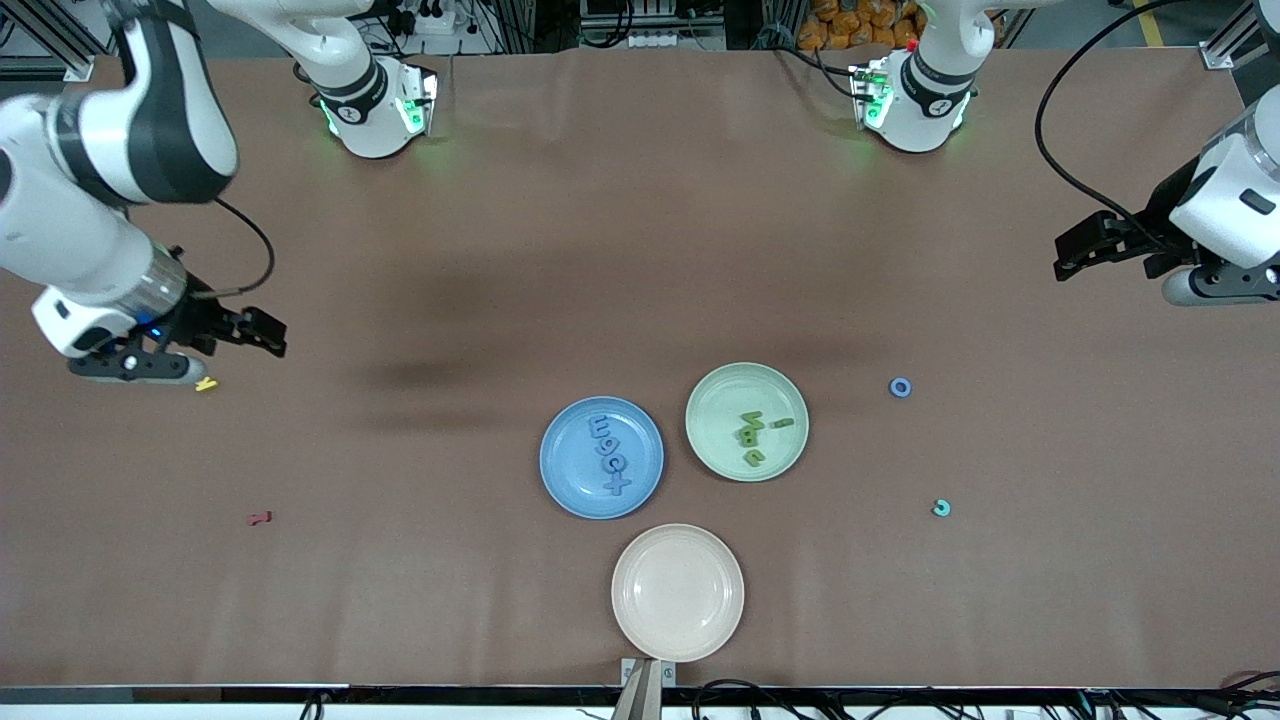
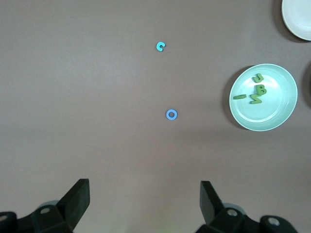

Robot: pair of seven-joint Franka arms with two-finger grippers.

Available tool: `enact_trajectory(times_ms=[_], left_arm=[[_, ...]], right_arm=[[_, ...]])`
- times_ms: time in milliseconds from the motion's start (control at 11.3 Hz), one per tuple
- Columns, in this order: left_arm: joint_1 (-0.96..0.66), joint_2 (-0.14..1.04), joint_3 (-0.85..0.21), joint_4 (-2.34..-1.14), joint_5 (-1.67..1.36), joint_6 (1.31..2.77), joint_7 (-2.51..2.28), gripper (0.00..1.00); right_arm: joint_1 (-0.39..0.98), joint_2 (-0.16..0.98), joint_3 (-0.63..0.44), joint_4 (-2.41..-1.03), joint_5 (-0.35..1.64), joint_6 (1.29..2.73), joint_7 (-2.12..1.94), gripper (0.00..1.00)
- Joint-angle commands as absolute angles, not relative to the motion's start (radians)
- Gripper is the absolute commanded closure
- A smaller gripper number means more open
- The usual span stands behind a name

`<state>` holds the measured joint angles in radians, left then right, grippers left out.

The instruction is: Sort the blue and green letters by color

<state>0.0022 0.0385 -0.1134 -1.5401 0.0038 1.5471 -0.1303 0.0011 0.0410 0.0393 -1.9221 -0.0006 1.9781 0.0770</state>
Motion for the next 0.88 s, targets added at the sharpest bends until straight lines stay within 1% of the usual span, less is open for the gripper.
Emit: enact_trajectory(times_ms=[0, 265, 353, 794], left_arm=[[-0.008, 0.04, -0.101, -1.534, -0.023, 1.549, -0.112, 0.0], [-0.014, 0.04, -0.103, -1.534, -0.021, 1.549, -0.117, 0.0], [-0.014, 0.038, -0.104, -1.534, -0.02, 1.549, -0.117, 0.0], [-0.009, 0.037, -0.107, -1.536, -0.02, 1.549, -0.115, 0.0]], right_arm=[[-0.028, 0.032, 0.061, -1.748, -0.014, 1.774, 0.02, 0.0], [-0.044, 0.031, 0.052, -1.584, -0.011, 1.578, -0.049, 0.0], [-0.044, 0.029, 0.051, -1.563, -0.011, 1.553, -0.049, 0.0], [-0.044, 0.02, 0.031, -1.563, -0.005, 1.546, -0.051, 0.0]])
